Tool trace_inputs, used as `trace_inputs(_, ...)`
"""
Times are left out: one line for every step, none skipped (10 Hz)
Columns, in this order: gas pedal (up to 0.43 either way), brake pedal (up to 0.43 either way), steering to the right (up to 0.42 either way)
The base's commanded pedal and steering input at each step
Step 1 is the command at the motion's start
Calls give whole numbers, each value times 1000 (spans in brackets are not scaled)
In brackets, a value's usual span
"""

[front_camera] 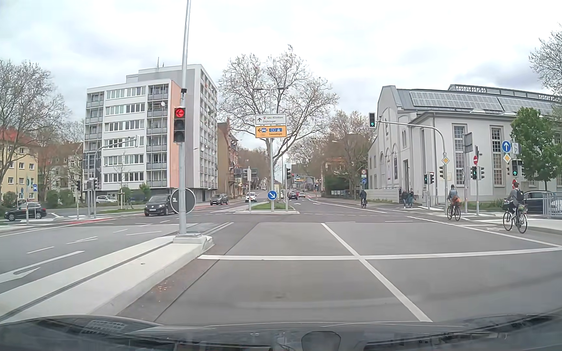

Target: Follow the waypoints while adhering to traffic rules and regulations

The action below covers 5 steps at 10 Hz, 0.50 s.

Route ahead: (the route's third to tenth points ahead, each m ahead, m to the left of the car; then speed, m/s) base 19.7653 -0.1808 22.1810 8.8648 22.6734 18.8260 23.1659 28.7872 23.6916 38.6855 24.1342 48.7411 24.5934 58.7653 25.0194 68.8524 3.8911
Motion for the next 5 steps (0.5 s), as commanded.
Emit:
trace_inputs(0,232,0)
trace_inputs(0,232,0)
trace_inputs(0,232,0)
trace_inputs(0,238,0)
trace_inputs(0,244,0)
